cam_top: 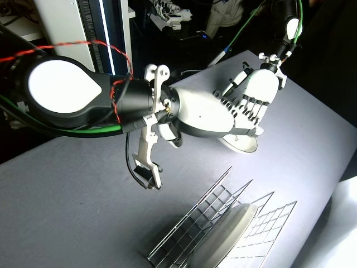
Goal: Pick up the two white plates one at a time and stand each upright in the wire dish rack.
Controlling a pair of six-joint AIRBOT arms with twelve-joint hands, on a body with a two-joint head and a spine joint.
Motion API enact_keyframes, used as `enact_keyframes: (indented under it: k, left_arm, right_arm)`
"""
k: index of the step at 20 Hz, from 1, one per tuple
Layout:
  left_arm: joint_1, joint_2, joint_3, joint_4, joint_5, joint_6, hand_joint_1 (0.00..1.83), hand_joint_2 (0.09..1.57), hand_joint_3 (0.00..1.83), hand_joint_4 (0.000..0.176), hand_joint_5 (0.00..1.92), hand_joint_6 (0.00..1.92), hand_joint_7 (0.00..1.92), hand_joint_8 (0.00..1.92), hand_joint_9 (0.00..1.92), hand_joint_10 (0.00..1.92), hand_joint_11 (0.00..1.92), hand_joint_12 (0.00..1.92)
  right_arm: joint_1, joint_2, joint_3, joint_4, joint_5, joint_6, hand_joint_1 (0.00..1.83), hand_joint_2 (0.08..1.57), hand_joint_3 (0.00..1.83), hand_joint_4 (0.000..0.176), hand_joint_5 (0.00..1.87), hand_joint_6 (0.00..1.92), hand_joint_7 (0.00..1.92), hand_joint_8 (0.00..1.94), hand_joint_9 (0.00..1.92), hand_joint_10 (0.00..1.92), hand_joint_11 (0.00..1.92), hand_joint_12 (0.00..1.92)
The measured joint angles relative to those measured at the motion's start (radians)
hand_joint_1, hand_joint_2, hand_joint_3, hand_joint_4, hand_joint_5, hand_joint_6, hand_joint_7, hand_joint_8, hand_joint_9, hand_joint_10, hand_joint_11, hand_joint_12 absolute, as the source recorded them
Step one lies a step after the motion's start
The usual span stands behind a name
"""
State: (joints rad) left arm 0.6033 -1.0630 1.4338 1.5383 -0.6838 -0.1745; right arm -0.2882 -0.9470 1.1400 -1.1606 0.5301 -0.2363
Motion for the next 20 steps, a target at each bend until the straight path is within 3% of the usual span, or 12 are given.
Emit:
enact_keyframes:
  k: [3, 12, 16, 20]
  left_arm:
    - [0.002, -0.001, 0.004, -0.001, -0.003, -0.002, 0.00, 1.20, 0.00, 0.000, 0.00, 0.00, 0.00, 0.00, 0.00, 0.00, 0.00, 0.00]
    - [0.019, -0.005, 0.007, -0.014, -0.008, -0.002, 0.00, 1.20, 0.00, 0.000, 0.00, 0.00, 0.00, 0.00, 0.00, 0.00, 0.00, 0.00]
    - [0.021, -0.005, 0.007, -0.013, -0.008, -0.002, 0.00, 1.20, 0.00, 0.000, 0.01, 0.00, 0.00, 0.00, 0.00, 0.00, 0.01, 0.00]
    - [0.021, -0.005, 0.010, -0.013, -0.011, -0.002, 0.00, 1.19, 0.00, 0.000, 0.00, 0.00, 0.00, 0.00, 0.00, 0.00, 0.00, 0.00]
  right_arm:
    - [-0.018, -0.029, 0.000, -0.001, -0.024, -0.002, 1.40, 0.92, 0.01, 0.000, 0.00, 0.00, 0.00, 0.00, 0.00, 0.00, 0.00, 0.33]
    - [-0.054, -0.172, 0.006, 0.005, -0.099, -0.004, 1.36, 0.98, 0.01, 0.000, 0.00, 0.00, 0.00, 0.00, 0.00, 0.00, 0.00, 0.44]
    - [-0.073, -0.246, 0.052, 0.009, -0.124, -0.005, 1.38, 0.97, 0.00, 0.000, 0.00, 0.00, 0.00, 0.00, 0.00, 0.00, 0.00, 0.54]
    - [-0.085, -0.312, 0.121, 0.012, -0.141, -0.005, 1.36, 0.98, 0.00, 0.000, 0.00, 0.00, 0.00, 0.00, 0.00, 0.00, 0.00, 0.53]
